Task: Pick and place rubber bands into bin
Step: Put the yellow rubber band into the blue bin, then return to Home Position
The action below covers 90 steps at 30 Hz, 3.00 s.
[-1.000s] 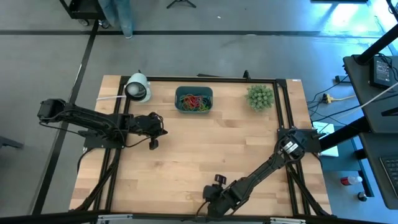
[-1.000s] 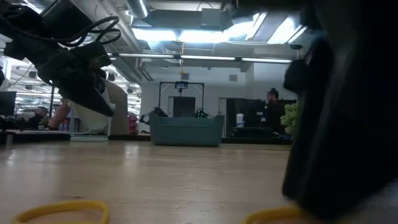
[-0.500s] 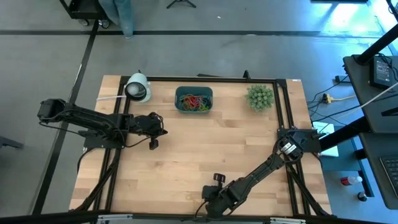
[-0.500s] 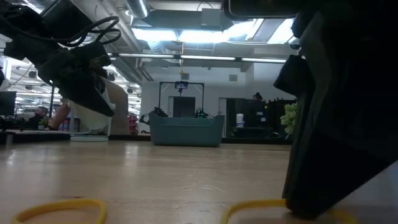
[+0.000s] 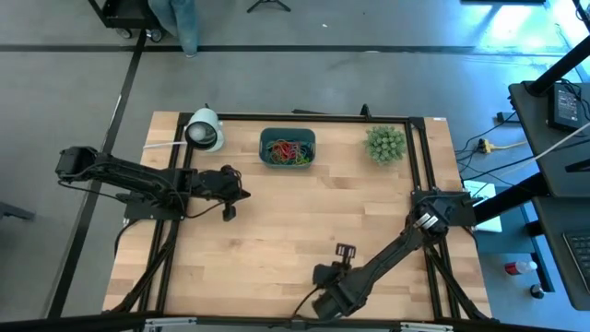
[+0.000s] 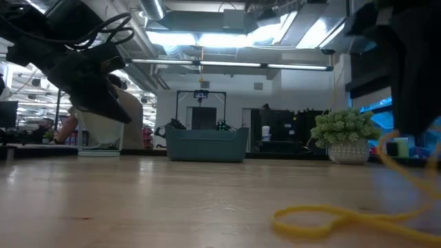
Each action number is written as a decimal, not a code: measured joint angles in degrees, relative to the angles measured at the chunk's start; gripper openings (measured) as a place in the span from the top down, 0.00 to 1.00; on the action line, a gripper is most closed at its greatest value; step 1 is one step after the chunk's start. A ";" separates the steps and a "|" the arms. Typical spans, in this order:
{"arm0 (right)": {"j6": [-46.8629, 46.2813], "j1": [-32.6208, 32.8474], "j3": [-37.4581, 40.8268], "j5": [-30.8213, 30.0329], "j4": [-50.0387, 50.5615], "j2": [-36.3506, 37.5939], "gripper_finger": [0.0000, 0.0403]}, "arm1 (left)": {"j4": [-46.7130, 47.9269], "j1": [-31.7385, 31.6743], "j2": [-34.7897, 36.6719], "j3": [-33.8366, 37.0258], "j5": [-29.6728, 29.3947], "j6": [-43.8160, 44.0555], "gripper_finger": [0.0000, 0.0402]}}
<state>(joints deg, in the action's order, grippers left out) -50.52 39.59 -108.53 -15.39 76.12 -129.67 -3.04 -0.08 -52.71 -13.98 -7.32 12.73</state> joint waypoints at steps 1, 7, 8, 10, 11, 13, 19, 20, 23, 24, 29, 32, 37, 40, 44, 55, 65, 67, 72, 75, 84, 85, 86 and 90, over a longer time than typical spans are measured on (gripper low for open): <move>-0.02 0.02 -0.02 -0.46 1.36 0.38 1.00 | -0.18 -0.01 0.00 0.00 -0.42 0.01 0.99; 1.78 -1.70 1.64 -3.42 6.29 5.10 1.00 | -0.20 -0.02 0.00 0.00 -2.33 0.00 0.99; 2.62 -2.26 2.23 -4.31 6.54 6.25 1.00 | -0.20 -0.02 0.00 0.00 -2.41 0.00 0.99; 4.34 -3.71 3.87 -5.77 5.90 9.18 1.00 | -0.18 -0.02 0.00 0.00 -2.43 0.00 0.99; 5.22 -4.57 4.85 -6.02 5.48 10.70 1.00 | -0.20 -0.02 0.00 0.00 -2.43 0.00 0.99; 7.49 -6.68 7.28 -6.57 4.18 13.50 1.00 | -0.20 -0.01 0.00 0.00 -2.45 -0.48 0.99; 17.09 -15.18 15.23 -9.21 -2.71 22.13 1.00 | -0.20 0.00 0.00 0.00 -2.48 -3.02 0.99; 19.04 -16.82 16.48 -9.20 -4.55 23.56 1.00 | -0.21 -0.01 0.00 0.00 -2.46 -3.02 0.99; 26.41 -22.52 19.98 -9.19 -12.00 27.57 1.00 | -0.21 -0.02 0.00 0.00 -2.46 -3.71 0.99; 29.21 -24.58 20.95 -9.20 -14.83 28.84 1.00 | -0.20 -0.02 0.00 0.00 -2.46 -4.30 0.99; 40.04 -35.41 22.66 -10.48 -29.25 31.62 1.00 | -0.20 -0.02 0.00 0.00 -2.46 -5.57 0.99; 45.51 -41.47 22.27 -9.95 -38.64 31.66 1.00 | -0.20 -0.02 0.00 0.00 -2.48 -6.11 0.99; 49.72 -50.14 22.20 -5.36 -51.71 30.71 1.00 | -0.20 -0.01 0.00 0.00 -2.47 -7.75 1.00; 49.70 -54.14 22.18 -1.96 -54.46 28.48 1.00 | -0.20 -0.02 0.00 0.00 -2.48 -8.01 0.99; 49.50 -57.50 22.19 5.40 -58.05 23.79 1.00 | -0.20 -0.02 0.00 0.00 -2.68 -9.43 0.99; 47.78 -59.17 22.20 10.70 -62.62 11.57 0.98 | -0.20 0.00 0.00 0.00 -3.68 -10.05 0.99; 42.62 -59.99 22.20 10.53 -55.38 12.37 0.85 | -0.18 0.00 0.00 0.00 -3.72 -10.52 0.99; 41.91 -60.01 22.14 10.53 -54.23 12.85 0.80 | -0.18 -0.01 0.00 0.00 -3.72 -10.54 0.98; 41.12 -59.91 22.16 10.55 -53.84 13.12 0.71 | -0.18 -0.02 0.00 0.00 -3.96 -10.52 0.98; 41.29 -59.95 22.16 10.53 -53.88 13.21 0.66 | -0.17 -0.02 0.00 0.00 -4.10 -10.53 0.99; 41.58 -59.95 22.16 10.53 -53.22 13.26 0.58 | -0.16 -0.02 0.00 0.00 -4.14 -10.52 0.98; 41.57 -59.95 22.16 10.53 -52.86 13.45 0.58 | -0.16 -0.01 0.00 0.00 -4.14 -10.54 0.98; 41.57 -59.94 22.16 10.55 -52.24 13.77 0.58 | -0.16 -0.01 0.00 0.00 -4.14 -10.54 0.98; 42.29 -59.35 22.18 10.47 -49.17 16.47 0.65 | -0.18 0.00 0.00 0.00 -4.69 -12.03 0.99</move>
<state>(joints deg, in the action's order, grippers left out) -8.23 -19.76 -86.35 -4.92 26.95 -113.20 -3.22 -0.08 -52.71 -13.98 -12.02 0.71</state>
